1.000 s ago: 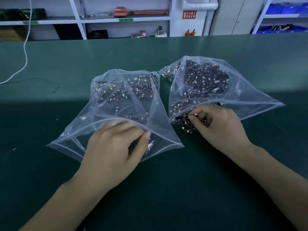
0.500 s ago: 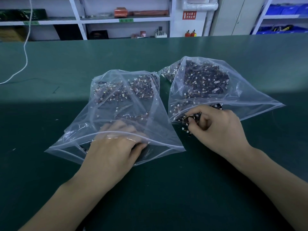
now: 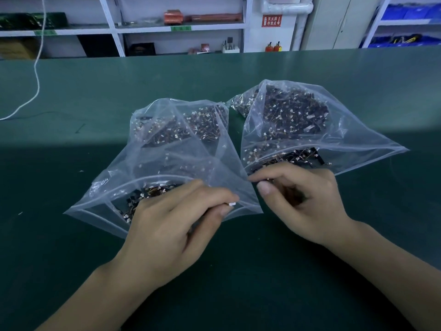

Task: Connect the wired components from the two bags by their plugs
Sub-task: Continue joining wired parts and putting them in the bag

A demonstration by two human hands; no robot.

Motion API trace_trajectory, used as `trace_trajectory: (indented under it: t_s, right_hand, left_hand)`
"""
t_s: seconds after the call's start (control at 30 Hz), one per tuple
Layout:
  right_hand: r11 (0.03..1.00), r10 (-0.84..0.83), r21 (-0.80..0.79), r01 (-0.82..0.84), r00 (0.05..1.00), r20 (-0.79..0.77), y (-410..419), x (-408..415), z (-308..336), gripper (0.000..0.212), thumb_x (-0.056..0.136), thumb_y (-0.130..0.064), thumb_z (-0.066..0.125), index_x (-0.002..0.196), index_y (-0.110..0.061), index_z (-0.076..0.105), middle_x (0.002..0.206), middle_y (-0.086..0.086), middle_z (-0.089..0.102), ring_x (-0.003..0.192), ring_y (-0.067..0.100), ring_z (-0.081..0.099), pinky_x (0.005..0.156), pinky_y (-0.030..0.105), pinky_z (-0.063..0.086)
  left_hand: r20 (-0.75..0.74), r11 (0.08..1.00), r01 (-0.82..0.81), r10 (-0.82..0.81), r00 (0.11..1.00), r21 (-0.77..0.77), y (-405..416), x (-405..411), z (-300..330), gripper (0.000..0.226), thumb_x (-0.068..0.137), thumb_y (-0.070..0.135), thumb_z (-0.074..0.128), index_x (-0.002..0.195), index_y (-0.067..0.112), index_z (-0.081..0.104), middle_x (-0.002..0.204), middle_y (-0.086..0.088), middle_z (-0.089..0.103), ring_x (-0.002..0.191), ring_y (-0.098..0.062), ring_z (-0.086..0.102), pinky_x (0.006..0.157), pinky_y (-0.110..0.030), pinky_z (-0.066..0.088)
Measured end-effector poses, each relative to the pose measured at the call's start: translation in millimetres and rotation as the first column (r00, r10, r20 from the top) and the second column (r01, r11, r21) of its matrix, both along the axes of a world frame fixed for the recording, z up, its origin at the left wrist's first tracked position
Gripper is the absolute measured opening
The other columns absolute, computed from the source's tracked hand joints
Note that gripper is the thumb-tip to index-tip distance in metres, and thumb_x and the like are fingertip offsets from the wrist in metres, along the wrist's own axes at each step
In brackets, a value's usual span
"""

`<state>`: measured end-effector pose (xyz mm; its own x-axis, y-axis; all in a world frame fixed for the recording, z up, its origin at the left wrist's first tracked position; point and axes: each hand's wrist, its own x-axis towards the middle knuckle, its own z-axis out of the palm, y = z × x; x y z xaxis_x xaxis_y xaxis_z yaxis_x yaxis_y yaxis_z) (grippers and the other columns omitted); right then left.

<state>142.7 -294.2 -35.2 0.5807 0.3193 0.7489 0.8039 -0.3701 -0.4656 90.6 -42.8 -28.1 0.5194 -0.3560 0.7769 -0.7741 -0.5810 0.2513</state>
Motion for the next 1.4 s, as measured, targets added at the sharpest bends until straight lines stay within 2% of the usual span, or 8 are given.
trace_trajectory:
  t_s: [0.17, 0.47, 0.6, 0.73, 0.93, 1.07, 1.23, 1.4]
  right_hand:
    - [0.982, 0.181, -0.045, -0.181, 0.983, 0.008, 11, -14, -2, 0.027, 0.102, -0.036, 0.071, 0.125, -0.024, 0.068, 0.062, -0.01, 0.056, 0.053, -0.004, 0.043, 0.056, 0.009, 0.037]
    - [0.982, 0.189, -0.006, -0.19, 0.982, -0.005, 13, -12, -5, 0.013, 0.101, -0.022, 0.073, 0.108, -0.014, 0.08, 0.071, 0.004, 0.071, 0.055, 0.01, 0.052, 0.055, 0.019, 0.044]
    - [0.983, 0.183, 0.0, -0.183, 0.982, -0.036, 14, -13, -2, 0.009, 0.102, -0.021, 0.072, 0.11, -0.022, 0.077, 0.062, 0.006, 0.062, 0.053, 0.015, 0.05, 0.052, 0.026, 0.041]
    - [0.981, 0.192, 0.004, -0.192, 0.978, -0.079, 17, -14, -2, 0.013, 0.097, -0.02, 0.077, 0.103, -0.009, 0.078, 0.055, -0.005, 0.048, 0.047, 0.014, 0.041, 0.047, 0.023, 0.035]
    - [0.987, 0.16, 0.028, -0.159, 0.985, -0.058, 17, -16, 0, 0.01, 0.098, -0.016, 0.075, 0.099, -0.008, 0.079, 0.053, -0.004, 0.047, 0.046, 0.014, 0.042, 0.048, 0.023, 0.036]
    - [0.992, 0.098, 0.081, -0.096, 0.995, -0.017, 16, -15, 3, 0.007, 0.097, -0.012, 0.074, 0.098, -0.006, 0.077, 0.051, -0.003, 0.047, 0.045, 0.019, 0.045, 0.046, 0.036, 0.038]
    - [0.989, 0.101, 0.109, -0.099, 0.995, -0.014, 17, -16, 3, 0.014, 0.096, -0.015, 0.075, 0.094, -0.001, 0.076, 0.052, -0.004, 0.048, 0.043, 0.019, 0.045, 0.044, 0.035, 0.037]
    - [0.987, 0.123, 0.104, -0.12, 0.992, -0.025, 18, -18, 6, 0.007, 0.097, -0.019, 0.075, 0.104, -0.017, 0.073, 0.052, -0.006, 0.048, 0.044, 0.017, 0.045, 0.045, 0.035, 0.038]
  left_hand:
    - [0.006, 0.994, -0.017, 0.017, 1.0, -0.111, -8, -3, 0, 0.016, 0.109, 0.036, 0.063, 0.12, 0.025, 0.065, 0.102, 0.014, 0.067, 0.077, -0.006, 0.067, 0.076, -0.012, 0.053]
    - [-0.094, 0.977, 0.031, -0.052, 0.994, -0.213, -11, -3, 1, 0.012, 0.101, 0.032, 0.074, 0.104, 0.021, 0.072, 0.094, 0.017, 0.074, 0.078, 0.001, 0.074, 0.067, -0.017, 0.057]
    - [-0.095, 0.983, 0.008, -0.026, 0.995, -0.186, -11, -3, 1, 0.016, 0.102, 0.026, 0.071, 0.101, 0.012, 0.079, 0.087, 0.012, 0.075, 0.07, -0.006, 0.071, 0.06, -0.025, 0.056]
    - [-0.111, 0.984, 0.02, -0.041, 0.993, -0.179, -10, -3, 1, 0.011, 0.101, 0.021, 0.07, 0.104, 0.014, 0.078, 0.089, 0.011, 0.075, 0.072, -0.005, 0.071, 0.06, -0.025, 0.056]
    - [-0.158, 0.968, 0.041, -0.082, 0.984, -0.249, -11, -4, 0, 0.016, 0.103, 0.037, 0.07, 0.111, 0.024, 0.068, 0.096, 0.024, 0.075, 0.077, 0.004, 0.074, 0.063, -0.015, 0.057]
    - [-0.158, 0.969, -0.001, -0.039, 0.987, -0.245, -9, -3, -2, 0.013, 0.103, 0.038, 0.07, 0.11, 0.028, 0.067, 0.09, 0.011, 0.071, 0.067, -0.006, 0.072, 0.055, -0.025, 0.057]
    - [-0.171, 0.961, -0.017, -0.032, 0.985, -0.277, -11, -3, -3, 0.011, 0.1, 0.028, 0.07, 0.108, 0.027, 0.063, 0.089, 0.011, 0.071, 0.065, -0.002, 0.072, 0.051, -0.025, 0.056]
    - [-0.174, 0.959, -0.014, -0.037, 0.984, -0.282, -12, -3, -3, 0.007, 0.101, 0.031, 0.07, 0.105, 0.03, 0.064, 0.085, 0.011, 0.07, 0.064, -0.002, 0.072, 0.049, -0.027, 0.056]
